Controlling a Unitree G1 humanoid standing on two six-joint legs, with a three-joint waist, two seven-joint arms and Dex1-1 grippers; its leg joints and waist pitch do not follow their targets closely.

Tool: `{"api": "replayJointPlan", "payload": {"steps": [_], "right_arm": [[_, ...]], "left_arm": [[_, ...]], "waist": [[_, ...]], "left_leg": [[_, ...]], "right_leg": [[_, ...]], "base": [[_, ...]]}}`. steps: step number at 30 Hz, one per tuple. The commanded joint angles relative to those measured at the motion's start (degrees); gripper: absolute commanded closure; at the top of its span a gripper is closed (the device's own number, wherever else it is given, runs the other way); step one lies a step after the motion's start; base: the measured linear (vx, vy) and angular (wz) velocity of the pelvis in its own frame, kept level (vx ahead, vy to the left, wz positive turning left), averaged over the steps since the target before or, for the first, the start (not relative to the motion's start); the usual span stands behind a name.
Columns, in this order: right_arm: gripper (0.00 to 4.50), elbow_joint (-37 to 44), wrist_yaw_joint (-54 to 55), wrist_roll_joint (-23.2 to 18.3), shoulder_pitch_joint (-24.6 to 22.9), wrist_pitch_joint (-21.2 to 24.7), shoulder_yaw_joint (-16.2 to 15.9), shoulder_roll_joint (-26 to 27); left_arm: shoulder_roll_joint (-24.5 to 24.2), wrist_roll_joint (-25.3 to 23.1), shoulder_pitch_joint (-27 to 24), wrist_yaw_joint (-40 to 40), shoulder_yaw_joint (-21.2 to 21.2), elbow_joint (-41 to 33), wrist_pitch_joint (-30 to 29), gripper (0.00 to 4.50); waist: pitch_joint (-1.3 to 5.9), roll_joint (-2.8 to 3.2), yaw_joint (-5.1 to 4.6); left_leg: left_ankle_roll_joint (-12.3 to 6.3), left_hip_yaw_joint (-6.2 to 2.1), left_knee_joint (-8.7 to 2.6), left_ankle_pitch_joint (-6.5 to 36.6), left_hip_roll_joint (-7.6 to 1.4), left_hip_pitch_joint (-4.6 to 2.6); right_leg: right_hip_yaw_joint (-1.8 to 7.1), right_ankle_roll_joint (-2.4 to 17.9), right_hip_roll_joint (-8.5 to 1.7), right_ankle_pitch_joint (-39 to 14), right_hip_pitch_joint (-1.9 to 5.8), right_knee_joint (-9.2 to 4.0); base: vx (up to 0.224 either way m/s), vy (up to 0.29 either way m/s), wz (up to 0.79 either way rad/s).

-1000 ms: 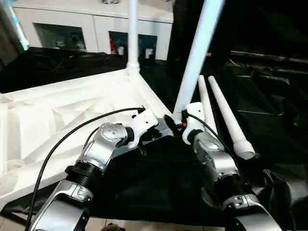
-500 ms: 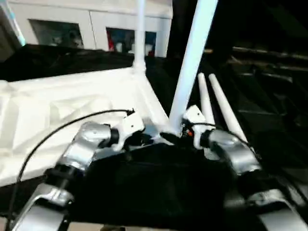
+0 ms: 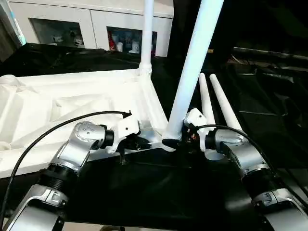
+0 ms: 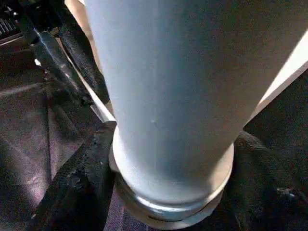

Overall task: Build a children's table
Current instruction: Rotate leg to tighten

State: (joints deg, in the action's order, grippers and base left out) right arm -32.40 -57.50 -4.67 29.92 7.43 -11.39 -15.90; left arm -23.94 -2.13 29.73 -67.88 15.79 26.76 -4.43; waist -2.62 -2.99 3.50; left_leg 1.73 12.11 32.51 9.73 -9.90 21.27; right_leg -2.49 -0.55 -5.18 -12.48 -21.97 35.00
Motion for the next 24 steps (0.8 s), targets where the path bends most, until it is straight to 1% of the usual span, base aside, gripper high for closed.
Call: {"api": "replayJointPlan", "payload": {"steps": [1,2,5,6,7,8,9,10,11,12,13,14,15,16,17,18,19,20,21,22,23,24], "right_arm": [[1.75,1.1,-1.5,-0.7,-0.4,0.7,-1.2,0.5],[1.75,0.7,-0.8,-0.6,-0.5,0.7,-1.0,0.9],[1.76,-1.1,3.1,0.0,-0.3,0.7,0.1,2.1],[1.76,-3.4,8.4,0.7,0.2,1.2,1.4,3.7],[1.76,-4.0,9.8,0.9,0.4,1.6,1.8,4.2],[1.76,-5.0,12.1,1.0,0.6,2.4,2.4,5.0],[1.76,-6.2,16.1,0.8,0.7,3.3,3.5,6.8],[1.76,-6.8,19.4,0.4,0.6,4.2,4.6,8.5],[1.76,-6.9,20.1,0.4,0.6,4.2,4.8,8.8],[1.76,-7.9,27.1,0.4,0.6,4.7,6.6,11.8],[1.77,-8.4,29.7,0.3,0.5,5.0,7.2,13.1],[1.77,-8.6,30.6,0.3,0.5,5.0,7.5,13.5],[1.77,-9.7,35.7,0.0,0.5,4.9,8.4,16.8],[1.77,-10.1,36.8,-0.4,0.5,4.8,8.7,18.4],[1.77,-10.2,37.0,-0.5,0.5,4.8,8.8,18.8],[1.77,-9.9,36.4,0.1,0.4,3.5,7.7,20.3],[1.77,-9.8,36.4,0.2,0.4,3.4,7.6,20.4],[1.77,-9.3,34.8,0.7,0.2,2.9,6.6,20.3],[1.77,-8.0,31.8,1.2,-0.2,1.8,5.1,19.9],[1.77,-7.7,31.2,1.1,-0.3,1.8,5.0,19.8],[1.21,-6.9,29.8,0.3,-0.5,2.1,5.3,19.3],[1.07,-6.6,29.4,-0.1,-0.5,2.4,5.6,19.2]], "left_arm": [[0.2,-0.7,-1.4,-0.9,2.3,1.6,-0.1,4.50],[0.4,-0.7,-1.3,-0.6,2.3,1.7,-0.2,4.50],[1.1,-1.2,-0.9,1.3,2.1,2.4,-0.8,4.50],[2.4,-1.9,-0.2,4.5,1.5,3.4,-2.0,4.50],[2.8,-2.1,0.1,5.5,1.4,3.8,-2.2,4.50],[3.6,-2.5,0.5,7.2,1.1,4.5,-2.7,4.50],[4.9,-3.2,1.2,9.9,1.1,5.7,-3.5,4.50],[6.0,-4.0,1.7,12.0,1.4,6.6,-3.7,4.50],[6.3,-4.0,1.8,12.4,1.3,6.7,-3.9,4.50],[8.9,-4.4,2.6,16.6,1.0,7.6,-5.5,4.50],[10.1,-4.6,2.9,18.2,0.9,7.8,-6.2,4.50],[10.5,-4.6,3.0,18.8,0.9,7.9,-6.4,4.50],[13.4,-5.0,3.4,21.5,1.3,8.0,-7.9,4.50],[14.6,-5.2,3.6,22.2,1.7,8.0,-8.4,4.50],[14.9,-5.3,3.6,22.4,1.8,8.0,-8.5,4.50],[15.9,-5.3,3.7,22.3,2.2,8.5,-8.4,4.50],[16.0,-5.3,3.7,22.3,2.2,8.5,-8.3,4.50],[15.9,-5.4,3.8,22.2,2.2,8.7,-8.1,4.50],[15.4,-5.5,3.6,21.5,2.2,8.7,-7.7,4.50],[15.2,-5.6,3.6,21.3,2.2,8.7,-7.6,4.50],[14.4,-5.6,3.4,20.7,2.2,8.4,-7.3,4.50],[14.0,-5.6,3.3,20.6,2.1,8.3,-7.3,4.50]], "waist": [[3.00,0.18,0.22],[2.98,0.14,0.20],[2.91,0.27,0.19],[2.70,0.46,0.03],[2.62,0.42,-0.10],[2.57,0.43,-0.23],[2.55,0.51,-0.32],[2.52,0.53,-0.44],[2.45,0.56,-0.41],[2.38,0.54,-0.53],[2.35,0.54,-0.49],[2.34,0.51,-0.59],[2.23,0.52,-0.67],[2.15,0.57,-0.69],[1.98,0.65,-0.71],[1.96,0.65,-0.77],[2.02,0.69,-0.77],[2.12,0.71,-0.74],[2.30,0.76,-0.72],[2.35,0.82,-0.66],[2.46,0.76,-0.64],[2.60,0.79,-0.53]], "left_leg": [[-1.51,-1.70,-3.53,11.9,-3.78,-1.18],[-1.68,-1.69,-3.52,11.7,-3.77,-1.10],[-1.40,-1.72,-3.60,12.6,-3.82,-1.20],[-0.37,-1.79,-3.87,14.6,-3.87,-1.29],[0.81,-1.96,-4.07,16.5,-3.84,-1.39],[1.29,-1.98,-4.15,17.5,-3.80,-1.46],[2.38,-2.15,-4.26,19.1,-3.84,-1.67],[2.75,-2.25,-4.34,19.8,-3.86,-1.66],[3.41,-2.40,-4.46,21.1,-3.91,-1.80],[3.90,-2.45,-4.55,21.9,-3.91,-1.79],[4.24,-2.60,-4.50,23.6,-3.79,-2.04],[4.42,-2.61,-4.50,24.0,-3.85,-2.04],[4.60,-2.69,-4.61,25.0,-3.81,-1.95],[4.72,-2.73,-4.61,25.6,-3.80,-2.09],[4.78,-2.84,-4.50,27.9,-3.65,-2.42],[4.69,-3.02,-4.51,29.4,-3.57,-2.56],[4.62,-3.20,-4.65,30.0,-3.59,-2.46],[4.56,-3.17,-4.66,29.9,-3.61,-2.48],[4.38,-3.18,-4.84,28.8,-3.67,-2.28],[4.33,-3.14,-4.93,28.2,-3.73,-2.18],[4.01,-2.99,-5.07,26.7,-3.71,-1.96],[3.67,-2.76,-5.00,25.1,-3.76,-1.94]], "right_leg": [[2.47,15.1,-3.60,-3.5,1.63,-3.57],[2.46,15.2,-3.59,-3.3,1.68,-3.56],[2.47,15.2,-3.63,-4.7,1.57,-3.71],[2.54,14.9,-3.70,-7.8,1.37,-4.01],[2.54,14.3,-3.79,-10.7,1.32,-4.32],[2.58,13.9,-3.76,-12.4,1.16,-4.46],[2.58,13.2,-3.79,-14.9,0.99,-4.70],[2.63,12.8,-3.84,-16.1,0.85,-4.76],[2.61,11.9,-3.90,-18.1,0.74,-5.04],[2.67,11.2,-3.94,-19.4,0.55,-5.21],[2.63,10.3,-4.03,-21.8,0.26,-5.57],[2.70,10.1,-4.03,-22.3,0.18,-5.59],[2.70,9.5,-4.06,-23.6,0.08,-5.83],[2.71,9.2,-4.09,-24.6,-0.14,-6.00],[2.62,8.2,-4.11,-27.7,-0.47,-6.53],[2.52,7.3,-4.17,-29.8,-0.53,-6.83],[2.43,6.4,-4.14,-30.6,-0.44,-6.96],[2.46,6.3,-4.13,-30.1,-0.46,-6.97],[2.45,6.4,-4.05,-27.7,-0.21,-6.77],[2.46,6.6,-4.01,-26.2,-0.14,-6.69],[2.46,7.2,-3.82,-22.8,0.13,-6.43],[2.59,8.1,-3.74,-19.4,0.14,-6.09]], "base": [[0.000,0.000,0.00],[0.000,0.000,0.00],[0.000,0.000,0.00],[0.000,0.000,0.00],[0.000,0.000,0.00],[0.000,0.000,0.00],[0.000,0.000,0.00],[0.000,0.000,0.00],[0.000,0.000,0.00],[0.000,0.000,0.00],[0.000,0.000,0.00],[0.000,0.000,0.00],[0.000,0.000,0.00],[0.000,0.000,0.00],[0.000,0.000,0.00],[0.000,0.000,0.00],[0.000,0.000,0.00],[0.000,0.000,0.00],[0.000,0.000,0.00],[0.000,0.000,0.00],[0.000,0.000,0.00],[0.000,0.000,0.00]]}}
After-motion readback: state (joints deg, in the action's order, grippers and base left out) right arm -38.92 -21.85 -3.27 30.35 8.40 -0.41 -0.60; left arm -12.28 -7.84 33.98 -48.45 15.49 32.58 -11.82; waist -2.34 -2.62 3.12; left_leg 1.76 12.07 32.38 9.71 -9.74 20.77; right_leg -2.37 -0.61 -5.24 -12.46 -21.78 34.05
